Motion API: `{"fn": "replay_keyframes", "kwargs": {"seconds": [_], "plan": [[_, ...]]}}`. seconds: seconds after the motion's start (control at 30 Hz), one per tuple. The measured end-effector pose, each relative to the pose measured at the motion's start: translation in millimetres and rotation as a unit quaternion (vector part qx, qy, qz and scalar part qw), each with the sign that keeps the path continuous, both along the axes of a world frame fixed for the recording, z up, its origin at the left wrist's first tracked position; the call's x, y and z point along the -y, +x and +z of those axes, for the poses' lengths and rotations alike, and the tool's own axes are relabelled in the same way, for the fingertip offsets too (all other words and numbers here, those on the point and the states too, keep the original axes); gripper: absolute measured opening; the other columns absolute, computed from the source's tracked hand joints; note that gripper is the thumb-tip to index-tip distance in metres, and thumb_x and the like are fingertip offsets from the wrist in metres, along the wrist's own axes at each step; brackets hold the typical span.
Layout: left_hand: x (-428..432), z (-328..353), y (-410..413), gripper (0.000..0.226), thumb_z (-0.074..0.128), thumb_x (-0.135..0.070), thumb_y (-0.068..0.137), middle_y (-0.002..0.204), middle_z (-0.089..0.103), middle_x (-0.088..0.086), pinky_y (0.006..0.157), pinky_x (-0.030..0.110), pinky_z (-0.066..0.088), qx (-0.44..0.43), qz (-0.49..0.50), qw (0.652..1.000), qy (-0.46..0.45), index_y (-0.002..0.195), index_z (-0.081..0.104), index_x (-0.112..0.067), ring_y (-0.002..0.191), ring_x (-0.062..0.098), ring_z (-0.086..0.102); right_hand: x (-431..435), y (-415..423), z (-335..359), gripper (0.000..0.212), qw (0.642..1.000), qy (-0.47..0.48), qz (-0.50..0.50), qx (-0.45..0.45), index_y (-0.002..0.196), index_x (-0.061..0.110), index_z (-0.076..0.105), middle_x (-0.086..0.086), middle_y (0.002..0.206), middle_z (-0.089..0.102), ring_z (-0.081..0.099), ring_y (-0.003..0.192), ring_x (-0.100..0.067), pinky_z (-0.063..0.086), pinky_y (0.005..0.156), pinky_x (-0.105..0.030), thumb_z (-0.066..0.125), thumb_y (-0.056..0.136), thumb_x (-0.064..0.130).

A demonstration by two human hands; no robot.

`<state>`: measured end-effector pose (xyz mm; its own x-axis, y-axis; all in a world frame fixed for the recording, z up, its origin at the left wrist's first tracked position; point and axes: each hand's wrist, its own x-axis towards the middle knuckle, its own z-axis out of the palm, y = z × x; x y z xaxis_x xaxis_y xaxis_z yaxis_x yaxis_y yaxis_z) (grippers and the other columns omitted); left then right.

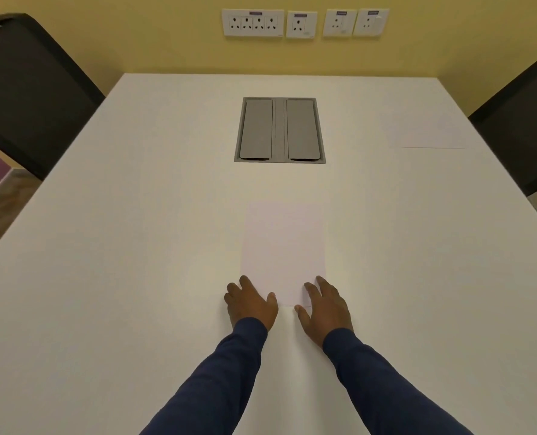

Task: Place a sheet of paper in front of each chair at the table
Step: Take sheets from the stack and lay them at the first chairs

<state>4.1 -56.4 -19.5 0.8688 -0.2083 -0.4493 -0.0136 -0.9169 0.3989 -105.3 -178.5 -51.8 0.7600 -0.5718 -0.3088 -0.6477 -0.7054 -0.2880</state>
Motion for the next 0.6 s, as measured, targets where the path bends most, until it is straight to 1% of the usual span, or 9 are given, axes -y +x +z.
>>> {"fn": "replay_keyframes", "kwargs": {"seconds": [0.1, 0.2, 0.3, 0.37, 0.4, 0.47, 0.5, 0.53, 0.6], "plan": [[4, 0, -3, 0.075, 0.059, -0.049, 0.088, 0.138, 0.038, 0.015, 0.102, 0.038, 0.042, 0.000, -0.002, 1.000, -0.003, 0.144, 0.027, -0.012, 0.128, 0.031, 0.040, 0, -1, -3, 0.064, 1.000, -0.003, 0.001, 0.005, 0.151, 0.029, 0.033, -0.001, 0.165, 0.020, 0.023, 0.150, -0.021, 0.024, 0.119, -0.036, 0.044, 0.095, 0.058], [12, 2, -8, 0.086, 0.059, -0.049, 0.089, 0.150, 0.029, 0.016, 0.108, 0.040, 0.039, -0.018, -0.005, 1.000, -0.023, 0.153, 0.014, -0.012, 0.137, 0.033, 0.034, 0, -1, -4, 0.065, 1.000, -0.004, 0.001, 0.008, 0.151, 0.029, 0.033, -0.001, 0.165, 0.020, 0.023, 0.150, -0.021, 0.025, 0.119, -0.036, 0.045, 0.094, 0.058], [17, 5, -6, 0.096, 0.063, -0.048, 0.089, 0.160, 0.021, 0.014, 0.114, 0.041, 0.034, -0.043, 0.027, 0.993, -0.106, 0.157, 0.005, -0.014, 0.144, 0.032, 0.029, 0, -1, -5, 0.065, 1.000, -0.009, 0.001, 0.010, 0.151, 0.029, 0.033, -0.001, 0.165, 0.021, 0.024, 0.149, -0.021, 0.025, 0.119, -0.036, 0.045, 0.094, 0.058], [17, 8, 3, 0.098, 0.067, -0.046, 0.087, 0.159, 0.027, 0.012, 0.114, 0.042, 0.033, -0.055, 0.081, 0.979, -0.180, 0.158, 0.007, -0.015, 0.144, 0.031, 0.032, 1, -2, -5, 0.064, 1.000, -0.012, 0.004, 0.010, 0.151, 0.029, 0.033, 0.000, 0.164, 0.021, 0.024, 0.149, -0.021, 0.025, 0.119, -0.035, 0.044, 0.095, 0.058], [16, 10, 10, 0.096, 0.067, -0.045, 0.087, 0.157, 0.031, 0.011, 0.115, 0.044, 0.033, -0.054, 0.110, 0.972, -0.198, 0.157, 0.010, -0.015, 0.142, 0.032, 0.034, 1, -2, -5, 0.063, 1.000, -0.014, 0.008, 0.011, 0.151, 0.029, 0.033, -0.001, 0.164, 0.021, 0.024, 0.149, -0.021, 0.025, 0.118, -0.035, 0.044, 0.095, 0.057], [13, 11, 24, 0.084, 0.067, -0.043, 0.087, 0.150, 0.043, 0.011, 0.112, 0.047, 0.037, -0.044, 0.146, 0.970, -0.189, 0.153, 0.023, -0.014, 0.135, 0.033, 0.043, 2, -3, -5, 0.062, 1.000, -0.015, 0.014, 0.015, 0.151, 0.028, 0.033, -0.002, 0.164, 0.020, 0.023, 0.149, -0.021, 0.025, 0.118, -0.035, 0.044, 0.096, 0.055], [11, 11, 30, 0.072, 0.066, -0.041, 0.089, 0.142, 0.050, 0.011, 0.106, 0.045, 0.042, -0.041, 0.152, 0.972, -0.174, 0.147, 0.034, -0.014, 0.126, 0.032, 0.050, 3, -3, -4, 0.062, 1.000, -0.015, 0.015, 0.017, 0.150, 0.027, 0.034, -0.002, 0.164, 0.020, 0.023, 0.149, -0.021, 0.025, 0.118, -0.035, 0.044, 0.096, 0.054], [9, 11, 36, 0.058, 0.065, -0.038, 0.090, 0.133, 0.057, 0.011, 0.097, 0.039, 0.046, -0.044, 0.154, 0.974, -0.163, 0.138, 0.044, -0.013, 0.113, 0.029, 0.056, 2, -3, -4, 0.061, 1.000, -0.014, 0.015, 0.019, 0.150, 0.027, 0.035, -0.002, 0.164, 0.020, 0.023, 0.149, -0.020, 0.025, 0.118, -0.035, 0.044, 0.096, 0.054], [6, 10, 44, 0.029, 0.063, -0.033, 0.092, 0.113, 0.064, 0.008, 0.076, 0.030, 0.044, -0.048, 0.144, 0.978, -0.143, 0.111, 0.058, -0.012, 0.086, 0.020, 0.054, 2, -3, -2, 0.060, 1.000, -0.008, 0.014, 0.025, 0.150, 0.026, 0.036, -0.003, 0.164, 0.020, 0.022, 0.149, -0.020, 0.025, 0.118, -0.035, 0.045, 0.096, 0.052]]}}
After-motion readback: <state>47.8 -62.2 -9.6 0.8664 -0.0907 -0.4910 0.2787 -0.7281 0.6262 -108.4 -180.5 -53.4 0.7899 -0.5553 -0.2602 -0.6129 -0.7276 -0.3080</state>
